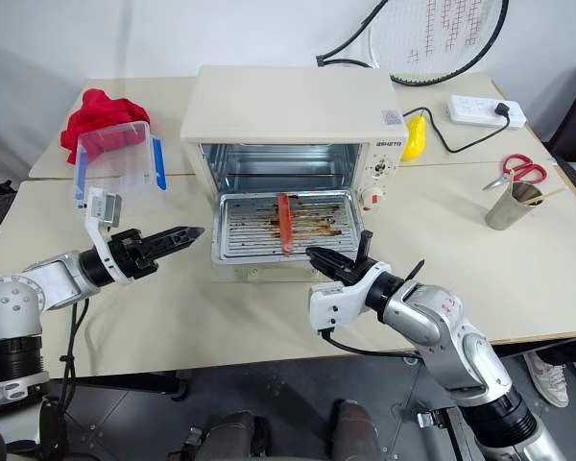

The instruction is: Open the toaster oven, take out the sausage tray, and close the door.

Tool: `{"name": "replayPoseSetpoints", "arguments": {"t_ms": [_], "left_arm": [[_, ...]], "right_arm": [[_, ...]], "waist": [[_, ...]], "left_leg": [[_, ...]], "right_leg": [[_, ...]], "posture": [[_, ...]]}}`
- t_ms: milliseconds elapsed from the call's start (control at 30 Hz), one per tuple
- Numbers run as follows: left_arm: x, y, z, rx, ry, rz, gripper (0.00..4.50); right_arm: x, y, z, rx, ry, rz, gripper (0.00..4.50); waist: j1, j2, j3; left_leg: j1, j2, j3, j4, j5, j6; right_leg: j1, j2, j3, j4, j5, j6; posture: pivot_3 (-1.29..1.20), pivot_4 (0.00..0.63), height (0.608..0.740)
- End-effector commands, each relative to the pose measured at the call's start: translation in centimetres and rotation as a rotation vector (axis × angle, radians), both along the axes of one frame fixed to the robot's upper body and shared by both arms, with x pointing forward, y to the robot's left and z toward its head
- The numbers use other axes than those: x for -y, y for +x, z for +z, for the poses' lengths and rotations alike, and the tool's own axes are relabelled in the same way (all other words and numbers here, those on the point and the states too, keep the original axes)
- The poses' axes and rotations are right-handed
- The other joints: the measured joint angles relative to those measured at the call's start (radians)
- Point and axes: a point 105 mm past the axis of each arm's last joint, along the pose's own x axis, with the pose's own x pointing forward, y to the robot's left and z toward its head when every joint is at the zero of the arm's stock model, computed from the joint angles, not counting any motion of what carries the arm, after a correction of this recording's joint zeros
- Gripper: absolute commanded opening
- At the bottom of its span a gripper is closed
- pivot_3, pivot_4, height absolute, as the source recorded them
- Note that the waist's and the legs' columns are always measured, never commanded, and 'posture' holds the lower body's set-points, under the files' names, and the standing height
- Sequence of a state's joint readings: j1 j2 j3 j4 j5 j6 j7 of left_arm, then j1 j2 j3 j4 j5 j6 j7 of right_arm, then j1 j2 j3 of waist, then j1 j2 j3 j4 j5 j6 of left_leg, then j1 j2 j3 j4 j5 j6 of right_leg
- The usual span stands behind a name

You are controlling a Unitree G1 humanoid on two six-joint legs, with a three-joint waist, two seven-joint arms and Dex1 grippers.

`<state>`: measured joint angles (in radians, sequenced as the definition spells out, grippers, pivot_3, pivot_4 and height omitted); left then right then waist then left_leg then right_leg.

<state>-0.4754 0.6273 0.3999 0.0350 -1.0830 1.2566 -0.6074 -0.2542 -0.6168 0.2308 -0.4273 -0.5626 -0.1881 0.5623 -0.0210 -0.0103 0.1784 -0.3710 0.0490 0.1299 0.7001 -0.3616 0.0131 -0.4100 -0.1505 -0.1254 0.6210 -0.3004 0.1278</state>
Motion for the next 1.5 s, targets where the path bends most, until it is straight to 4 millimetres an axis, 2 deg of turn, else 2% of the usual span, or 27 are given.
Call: {"name": "replayPoseSetpoints", "arguments": {"t_ms": [33,167,267,300,333,500,767,933,1033,1200,1267,1367,1400,1500], "left_arm": [[1.2,0.0,1.7,-0.025,-0.062,-0.032,4.50],[1.8,0.3,2.2,-0.051,-0.124,-0.024,4.50],[2.9,0.0,1.7,-0.124,-0.166,-0.077,4.50],[3.1,-0.1,1.6,-0.135,-0.169,-0.082,4.12],[3.2,0.0,1.5,-0.149,-0.172,-0.078,3.96],[3.8,-0.5,0.5,-0.222,-0.202,-0.094,2.51],[3.7,-0.8,0.6,-0.293,-0.298,-0.038,0.11],[3.5,-1.2,0.1,-0.310,-0.340,-0.042,0.02],[3.3,-1.9,-0.3,-0.311,-0.348,-0.061,0.00],[1.3,-2.7,-0.7,-0.314,-0.404,-0.060,0.00],[-0.2,-3.3,-0.5,-0.300,-0.450,-0.056,0.00],[-4.3,-5.5,-0.6,-0.262,-0.537,0.017,0.00],[-5.0,-6.2,-0.9,-0.269,-0.531,0.034,0.00],[-6.4,-8.5,-1.6,-0.275,-0.551,0.058,0.00]], "right_arm": [[-0.7,-0.8,2.0,0.086,0.006,0.079,0.18],[-1.0,-1.0,1.9,0.081,-0.012,0.111,0.18],[-1.3,-1.2,1.8,0.076,-0.023,0.139,0.18],[-1.4,-1.2,1.8,0.077,-0.026,0.145,0.18],[-1.4,-1.2,1.8,0.077,-0.027,0.147,0.18],[-1.5,-1.1,2.0,0.074,-0.030,0.158,0.18],[-1.0,-1.0,2.1,0.044,-0.010,0.165,0.18],[-1.0,-1.2,2.4,0.008,0.028,0.191,0.18],[-0.9,-1.2,2.6,-0.021,0.052,0.197,0.86],[0.4,-1.5,2.9,-0.044,0.071,0.194,2.56],[1.7,-1.5,3.0,-0.050,0.086,0.175,3.20],[5.6,-1.3,2.8,-0.120,0.139,0.134,4.19],[6.4,-1.2,2.9,-0.133,0.162,0.123,4.19],[8.8,-0.3,1.4,-0.262,0.220,0.070,4.19]], "waist": [[0.000,0.000,0.000],[-0.005,0.000,0.000],[-0.006,0.000,0.000],[-0.006,0.000,0.000],[-0.006,0.000,0.000],[-0.006,0.000,0.000],[-0.005,0.000,0.000],[-0.005,0.000,0.000],[-0.005,0.000,0.000],[-0.004,0.000,0.000],[-0.003,0.000,0.000],[-0.005,0.000,0.000],[-0.010,-0.001,0.000],[-0.010,0.000,0.000]], "left_leg": [[0.000,0.000,0.000,0.000,0.000,0.000],[0.000,0.000,0.000,-0.001,0.000,0.000],[0.001,0.000,0.000,-0.001,0.000,0.000],[0.001,0.000,0.000,-0.001,0.000,0.000],[0.001,0.000,0.000,-0.001,0.000,0.000],[0.001,0.000,0.000,-0.001,0.000,0.000],[0.001,0.000,-0.002,0.000,0.000,0.000],[0.001,-0.001,-0.002,0.000,0.000,0.000],[0.001,-0.001,-0.001,0.000,0.000,0.000],[0.002,-0.001,-0.001,-0.001,0.000,-0.001],[0.001,-0.001,-0.001,-0.001,0.000,-0.001],[0.002,-0.001,0.001,-0.001,0.000,0.000],[0.001,-0.001,0.001,-0.002,0.000,0.000],[0.004,0.000,0.004,-0.004,0.000,-0.001]], "right_leg": [[0.000,0.000,0.000,0.000,0.000,0.000],[0.000,0.000,0.000,0.000,0.000,0.000],[0.000,0.000,0.000,0.000,0.000,0.000],[0.000,0.000,0.000,0.000,0.000,0.000],[0.000,0.000,0.000,0.000,0.000,0.000],[0.000,0.000,0.000,0.000,0.000,0.000],[0.001,-0.001,0.001,0.001,0.000,0.000],[0.001,0.000,0.001,0.000,0.000,0.000],[0.001,0.000,0.001,0.000,0.000,0.000],[0.001,0.001,0.001,0.000,0.000,0.000],[0.001,0.001,0.001,0.000,0.000,0.000],[0.001,0.001,0.002,-0.001,0.000,0.000],[0.001,0.001,0.002,-0.002,0.000,0.000],[0.000,0.002,0.004,-0.002,0.000,-0.001]], "posture": [[0.00,0.150,0.740],[0.00,0.150,0.740],[0.00,0.150,0.740],[0.00,0.150,0.740],[0.00,0.150,0.740],[0.00,0.150,0.740],[0.00,0.150,0.740],[0.00,0.150,0.740],[0.00,0.150,0.740],[0.00,0.150,0.740],[0.00,0.150,0.740],[0.00,0.150,0.740],[0.00,0.150,0.740],[0.00,0.150,0.740]]}}
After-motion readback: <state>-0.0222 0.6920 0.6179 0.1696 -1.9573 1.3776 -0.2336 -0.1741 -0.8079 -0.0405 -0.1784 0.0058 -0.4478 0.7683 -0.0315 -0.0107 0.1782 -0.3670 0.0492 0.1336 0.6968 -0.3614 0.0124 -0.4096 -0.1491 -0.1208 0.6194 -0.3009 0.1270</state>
